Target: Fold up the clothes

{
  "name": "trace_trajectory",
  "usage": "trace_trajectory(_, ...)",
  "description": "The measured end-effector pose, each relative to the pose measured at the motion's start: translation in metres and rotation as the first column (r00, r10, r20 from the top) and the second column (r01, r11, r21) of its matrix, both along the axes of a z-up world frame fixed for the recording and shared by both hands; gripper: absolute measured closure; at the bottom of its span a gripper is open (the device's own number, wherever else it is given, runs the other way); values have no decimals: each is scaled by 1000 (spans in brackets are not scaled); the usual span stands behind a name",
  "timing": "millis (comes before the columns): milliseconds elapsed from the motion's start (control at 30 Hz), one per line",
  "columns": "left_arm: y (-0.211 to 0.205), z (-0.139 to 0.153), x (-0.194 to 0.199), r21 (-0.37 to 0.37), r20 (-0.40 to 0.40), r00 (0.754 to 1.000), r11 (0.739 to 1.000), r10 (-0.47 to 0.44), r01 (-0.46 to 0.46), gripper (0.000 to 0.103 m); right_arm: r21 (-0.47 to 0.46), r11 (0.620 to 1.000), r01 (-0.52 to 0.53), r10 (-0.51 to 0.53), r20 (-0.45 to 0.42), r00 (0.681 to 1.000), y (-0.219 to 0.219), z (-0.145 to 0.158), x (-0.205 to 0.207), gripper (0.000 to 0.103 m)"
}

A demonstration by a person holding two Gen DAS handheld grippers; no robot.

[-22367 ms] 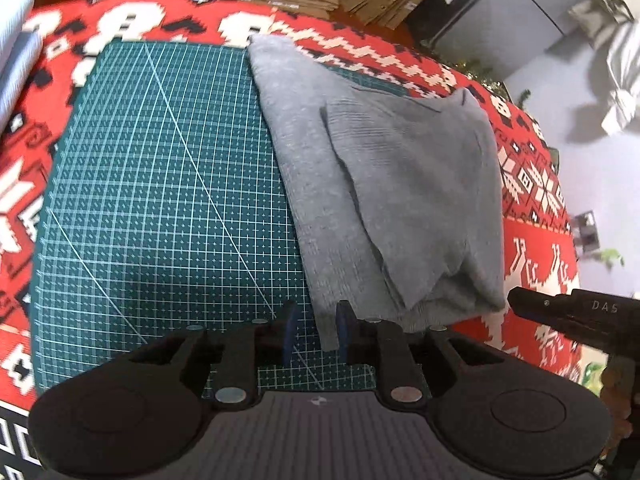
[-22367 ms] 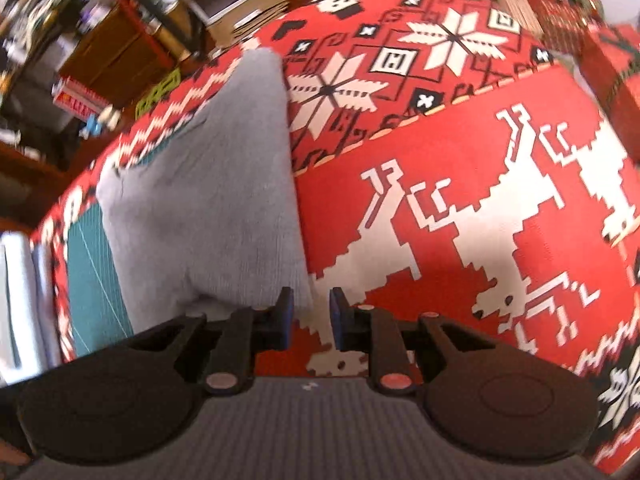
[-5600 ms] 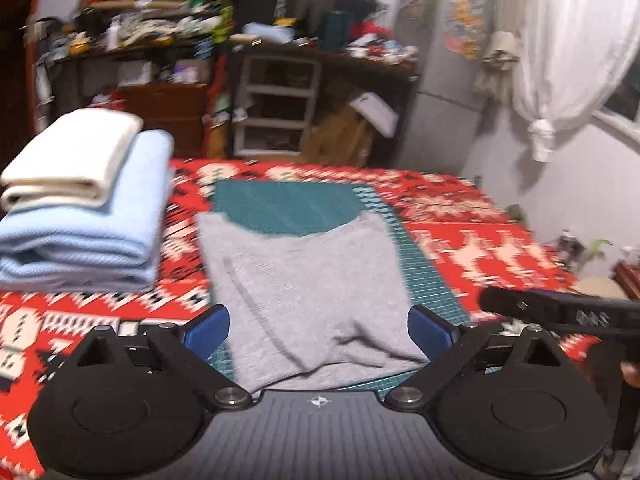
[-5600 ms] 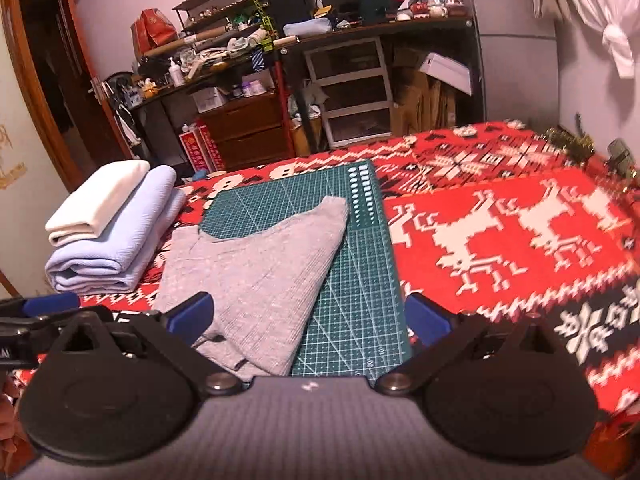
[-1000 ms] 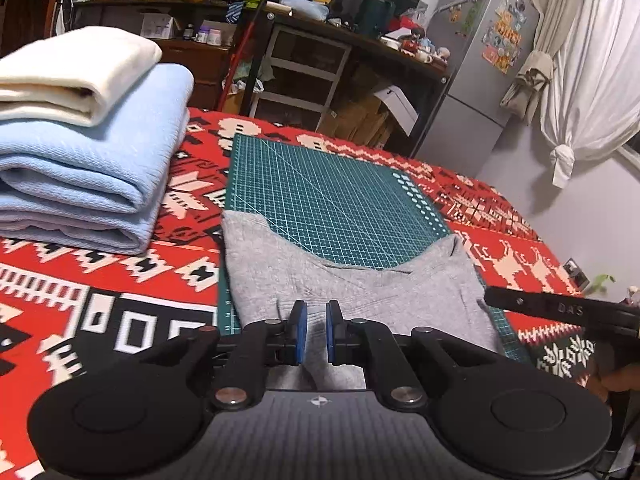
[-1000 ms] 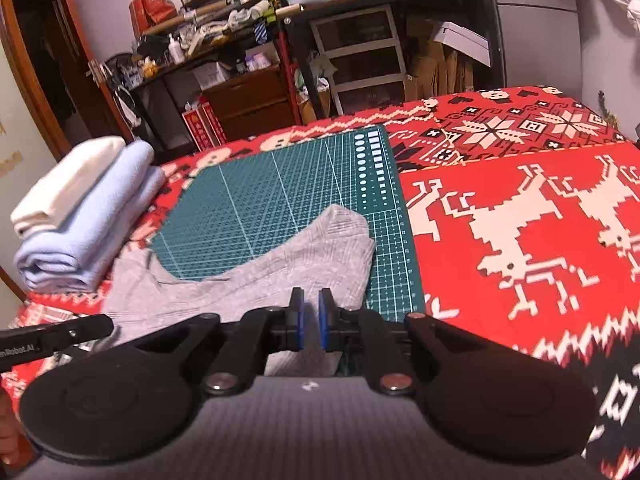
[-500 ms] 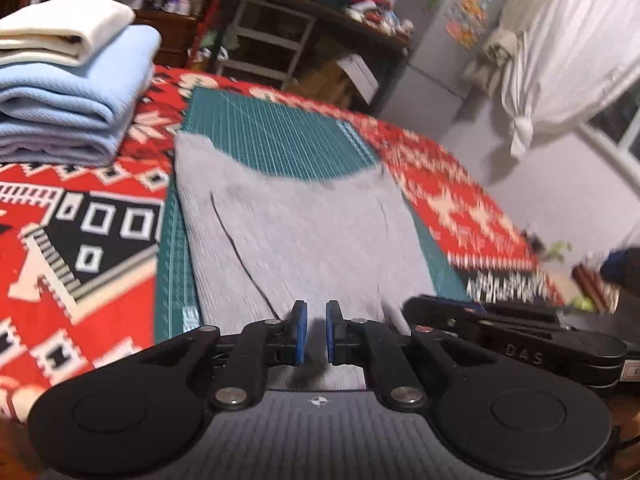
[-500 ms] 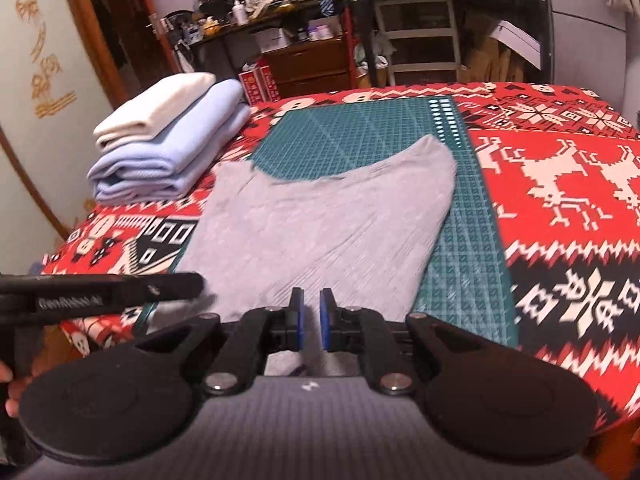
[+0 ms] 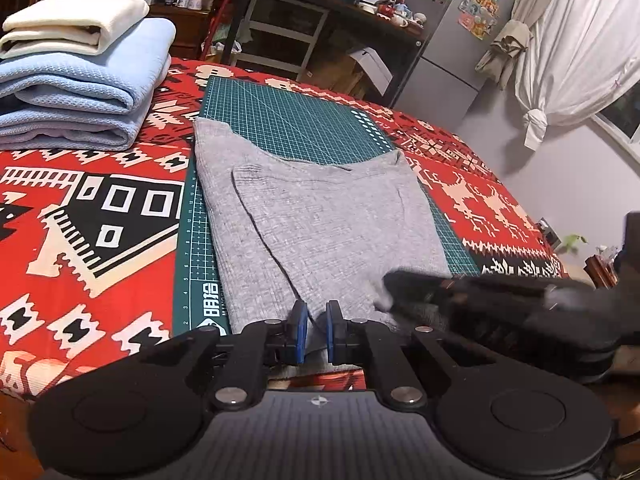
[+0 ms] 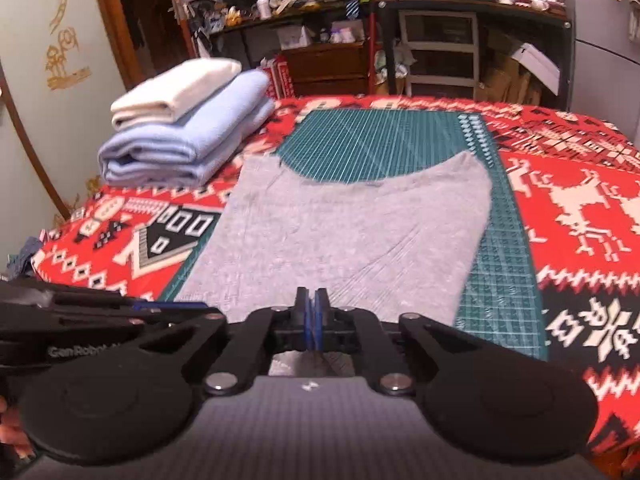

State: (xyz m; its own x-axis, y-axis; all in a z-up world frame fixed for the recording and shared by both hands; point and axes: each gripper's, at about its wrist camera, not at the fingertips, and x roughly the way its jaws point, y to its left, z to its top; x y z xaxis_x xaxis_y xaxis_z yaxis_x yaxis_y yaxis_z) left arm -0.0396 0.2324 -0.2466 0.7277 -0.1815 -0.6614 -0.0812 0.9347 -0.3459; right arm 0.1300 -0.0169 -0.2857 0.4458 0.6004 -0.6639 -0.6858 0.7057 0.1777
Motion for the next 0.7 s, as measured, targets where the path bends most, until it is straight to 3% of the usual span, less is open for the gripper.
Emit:
trace_trajectory(533, -5, 0, 0, 31, -7, 1000, 999, -5, 5, 95, 6, 1000, 1, -1, -56, 998, -2, -10, -8, 101)
trace_trajectory(700, -12, 9, 0, 56, 15, 1000, 998, -18, 17, 95, 37, 999, 22, -20, -56, 998, -13, 1, -8, 101)
